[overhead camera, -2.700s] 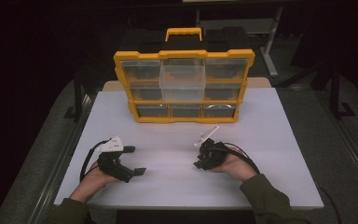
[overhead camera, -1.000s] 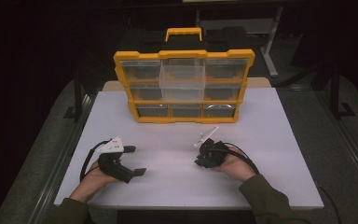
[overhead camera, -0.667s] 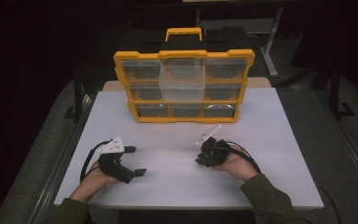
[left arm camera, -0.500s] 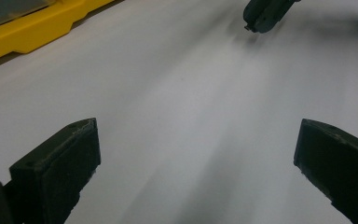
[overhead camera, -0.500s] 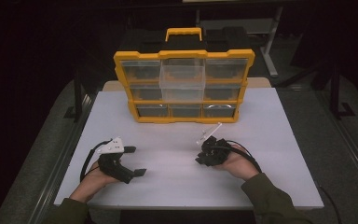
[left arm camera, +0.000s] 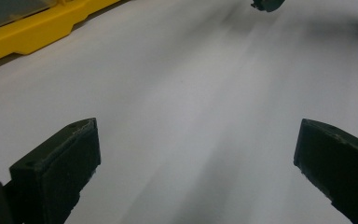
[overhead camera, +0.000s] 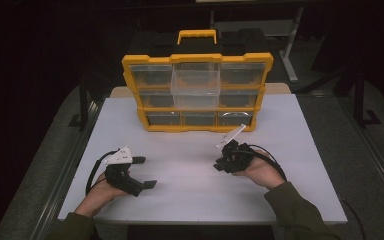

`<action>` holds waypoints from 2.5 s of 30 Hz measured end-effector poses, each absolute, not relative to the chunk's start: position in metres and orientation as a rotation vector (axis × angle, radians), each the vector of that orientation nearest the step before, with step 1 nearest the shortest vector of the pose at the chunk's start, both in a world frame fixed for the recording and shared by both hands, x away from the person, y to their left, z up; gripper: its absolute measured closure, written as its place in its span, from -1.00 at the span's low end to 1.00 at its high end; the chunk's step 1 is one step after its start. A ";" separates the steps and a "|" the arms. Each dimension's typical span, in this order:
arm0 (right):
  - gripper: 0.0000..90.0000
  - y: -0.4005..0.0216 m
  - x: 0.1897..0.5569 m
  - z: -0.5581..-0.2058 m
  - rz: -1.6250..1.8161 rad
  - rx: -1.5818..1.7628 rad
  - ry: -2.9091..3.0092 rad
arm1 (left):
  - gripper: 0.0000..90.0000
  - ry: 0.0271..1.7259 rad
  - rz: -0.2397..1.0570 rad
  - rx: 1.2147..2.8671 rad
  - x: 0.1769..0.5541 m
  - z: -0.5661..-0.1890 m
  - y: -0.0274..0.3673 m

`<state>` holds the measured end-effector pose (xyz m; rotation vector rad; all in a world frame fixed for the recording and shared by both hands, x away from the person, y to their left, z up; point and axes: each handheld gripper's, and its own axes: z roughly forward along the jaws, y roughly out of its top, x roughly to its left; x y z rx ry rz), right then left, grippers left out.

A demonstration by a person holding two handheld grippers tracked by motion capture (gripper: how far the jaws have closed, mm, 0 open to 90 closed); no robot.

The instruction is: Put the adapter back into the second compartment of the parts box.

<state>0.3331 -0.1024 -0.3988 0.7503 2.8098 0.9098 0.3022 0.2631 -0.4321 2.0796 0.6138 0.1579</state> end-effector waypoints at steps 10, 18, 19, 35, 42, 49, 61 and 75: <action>0.67 -0.110 0.338 -0.387 0.908 0.749 2.796 | -1.00 0.615 0.157 2.073 0.303 -0.432 0.264; 0.67 -0.115 0.342 -0.373 0.900 0.748 2.792 | -1.00 0.614 0.156 2.071 0.303 -0.432 0.264; 0.67 -0.115 0.342 -0.372 0.900 0.748 2.791 | -1.00 0.615 0.156 2.070 0.303 -0.431 0.264; 0.67 -0.119 0.348 -0.348 0.902 0.723 2.792 | -1.00 0.614 0.157 2.064 0.302 -0.431 0.264; 0.67 -0.121 0.351 -0.336 0.910 0.712 2.791 | -1.00 0.613 0.159 2.067 0.302 -0.431 0.264; 0.67 -0.123 0.354 -0.327 0.922 0.707 2.791 | -1.00 0.610 0.156 2.068 0.302 -0.431 0.263; 0.67 -0.127 0.358 -0.309 0.936 0.695 2.780 | -1.00 0.612 0.154 2.062 0.302 -0.431 0.264; 0.67 -0.131 0.366 -0.279 0.952 0.692 2.750 | -1.00 0.615 0.153 2.058 0.302 -0.430 0.265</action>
